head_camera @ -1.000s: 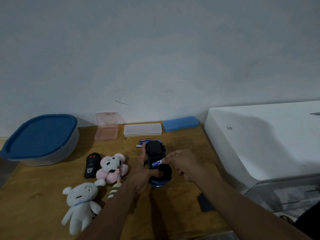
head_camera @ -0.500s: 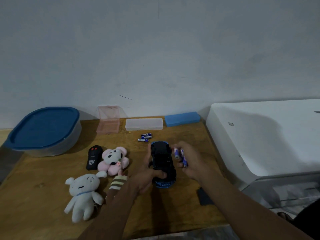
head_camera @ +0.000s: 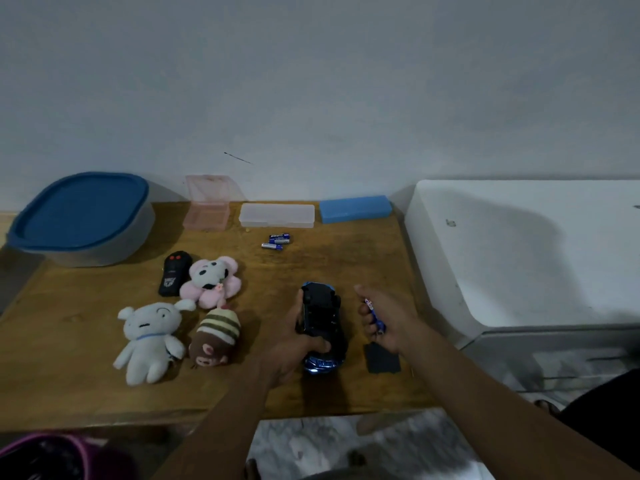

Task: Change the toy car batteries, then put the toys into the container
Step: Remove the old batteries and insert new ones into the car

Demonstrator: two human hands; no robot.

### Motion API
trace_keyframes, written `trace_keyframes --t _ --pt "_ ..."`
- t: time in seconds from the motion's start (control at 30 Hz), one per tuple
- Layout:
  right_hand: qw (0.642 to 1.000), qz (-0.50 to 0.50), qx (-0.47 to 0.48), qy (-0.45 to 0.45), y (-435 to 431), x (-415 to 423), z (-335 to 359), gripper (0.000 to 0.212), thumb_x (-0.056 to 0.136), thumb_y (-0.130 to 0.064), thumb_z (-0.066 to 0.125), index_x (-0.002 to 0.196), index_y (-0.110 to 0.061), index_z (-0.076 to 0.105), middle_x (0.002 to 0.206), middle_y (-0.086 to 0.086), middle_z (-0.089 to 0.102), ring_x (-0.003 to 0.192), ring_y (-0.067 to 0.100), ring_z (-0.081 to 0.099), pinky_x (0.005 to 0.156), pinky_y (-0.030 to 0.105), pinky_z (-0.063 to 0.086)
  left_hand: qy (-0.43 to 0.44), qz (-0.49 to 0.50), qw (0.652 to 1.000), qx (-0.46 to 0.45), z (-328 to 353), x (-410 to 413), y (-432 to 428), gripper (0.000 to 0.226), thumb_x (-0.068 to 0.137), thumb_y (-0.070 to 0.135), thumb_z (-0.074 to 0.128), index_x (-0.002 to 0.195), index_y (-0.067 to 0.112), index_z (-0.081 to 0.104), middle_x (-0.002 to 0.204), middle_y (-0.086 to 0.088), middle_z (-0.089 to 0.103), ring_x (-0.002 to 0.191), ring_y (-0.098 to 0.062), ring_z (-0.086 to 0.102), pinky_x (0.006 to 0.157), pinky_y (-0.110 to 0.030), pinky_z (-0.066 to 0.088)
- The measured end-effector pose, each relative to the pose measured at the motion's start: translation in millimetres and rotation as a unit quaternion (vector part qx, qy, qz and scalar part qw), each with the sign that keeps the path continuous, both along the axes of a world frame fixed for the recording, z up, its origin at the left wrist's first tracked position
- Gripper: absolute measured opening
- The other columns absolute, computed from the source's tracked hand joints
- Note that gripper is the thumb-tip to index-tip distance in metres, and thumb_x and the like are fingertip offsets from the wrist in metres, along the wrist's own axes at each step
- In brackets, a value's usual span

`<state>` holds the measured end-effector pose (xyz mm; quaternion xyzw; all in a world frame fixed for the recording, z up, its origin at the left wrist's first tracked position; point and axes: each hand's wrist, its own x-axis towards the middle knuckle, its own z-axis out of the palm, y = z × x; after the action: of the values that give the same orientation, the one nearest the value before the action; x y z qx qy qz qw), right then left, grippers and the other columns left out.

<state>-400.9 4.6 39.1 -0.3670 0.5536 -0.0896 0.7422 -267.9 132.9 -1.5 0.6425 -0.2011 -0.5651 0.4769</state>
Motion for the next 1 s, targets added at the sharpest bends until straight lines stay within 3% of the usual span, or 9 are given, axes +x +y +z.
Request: trace_keyframes --t 0.1,0.2,0.43,0.67,0.77,0.9,1.0 --pt "1.0 0.015 0.001 0.008 -2.2 -11.1 -1.1 0.029 0.091 -0.034 0.06 0.068 -0.019 0.049 0.055 -0.004 0.041 0.043 0.007 0.033 0.035 0.017 0.026 -0.025 -0.004 0.999 0.023 4.7 -7.2 -0.5 0.112 0.062 -0.007 0.077 0.145 0.048 0.025 0.122 0.012 0.059 0.123 -0.023 0.05 0.109 -0.052 0.038" --pt "1.0 0.023 -0.005 0.02 -6.4 -19.4 -3.3 0.024 0.089 -0.035 0.063 0.075 -0.018 0.054 0.057 -0.004 0.043 0.046 0.007 0.035 0.036 0.017 0.031 -0.078 -0.003 0.996 0.044 6.6 -8.0 -2.2 0.105 0.045 0.016 0.086 0.127 0.064 0.04 0.12 0.013 0.063 0.116 -0.019 0.056 0.104 -0.049 0.043" --pt "0.999 0.042 -0.009 0.011 -8.4 -39.8 -9.2 0.021 0.086 -0.033 0.068 0.087 -0.015 0.056 0.059 -0.002 0.044 0.044 0.007 0.037 0.037 0.017 0.032 -0.157 0.007 0.986 0.052 15.6 -19.7 7.0 0.087 0.069 -0.008 0.075 0.134 0.04 0.044 0.117 0.006 0.065 0.114 -0.02 0.057 0.099 -0.05 0.049" --pt "0.999 0.018 -0.031 0.019 -0.2 -48.9 -2.5 0.024 0.082 -0.028 0.074 0.082 -0.014 0.054 0.061 0.0 0.044 0.046 0.007 0.038 0.035 0.016 0.031 -0.225 -0.024 0.968 0.105 24.9 -17.9 11.7 0.091 0.074 0.0 0.076 0.146 0.033 0.031 0.13 -0.003 0.058 0.119 -0.024 0.054 0.102 -0.046 0.046" --pt "0.996 0.023 -0.074 0.032 5.9 -50.3 3.1 0.023 0.082 -0.026 0.074 0.083 -0.015 0.053 0.064 0.0 0.045 0.049 0.007 0.038 0.034 0.016 0.029 -0.259 -0.04 0.957 0.123 29.3 -13.6 13.1 0.09 0.078 0.013 0.077 0.15 0.022 0.024 0.137 -0.006 0.053 0.123 -0.026 0.052 0.101 -0.043 0.046" --pt "0.985 0.054 -0.154 0.059 11.2 -55.5 5.4 0.023 0.084 -0.024 0.072 0.095 -0.008 0.06 0.072 0.003 0.052 0.053 0.01 0.04 0.037 0.019 0.029 -0.397 0.0 0.91 0.12 42.7 -10.0 5.8 0.042 0.087 0.018 0.066 0.125 0.01 0.052 0.11 -0.008 0.065 0.095 -0.02 0.062 0.078 -0.032 0.052" --pt "0.974 0.074 -0.202 0.073 9.1 -58.7 8.9 0.02 0.086 -0.024 0.07 0.095 -0.007 0.062 0.076 0.005 0.061 0.05 0.009 0.041 0.037 0.019 0.031 -0.498 -0.004 0.861 0.099 53.1 -10.1 -5.6 0.017 0.089 0.019 0.06 0.102 0.008 0.057 0.093 -0.007 0.066 0.081 -0.019 0.062 0.064 -0.029 0.048"
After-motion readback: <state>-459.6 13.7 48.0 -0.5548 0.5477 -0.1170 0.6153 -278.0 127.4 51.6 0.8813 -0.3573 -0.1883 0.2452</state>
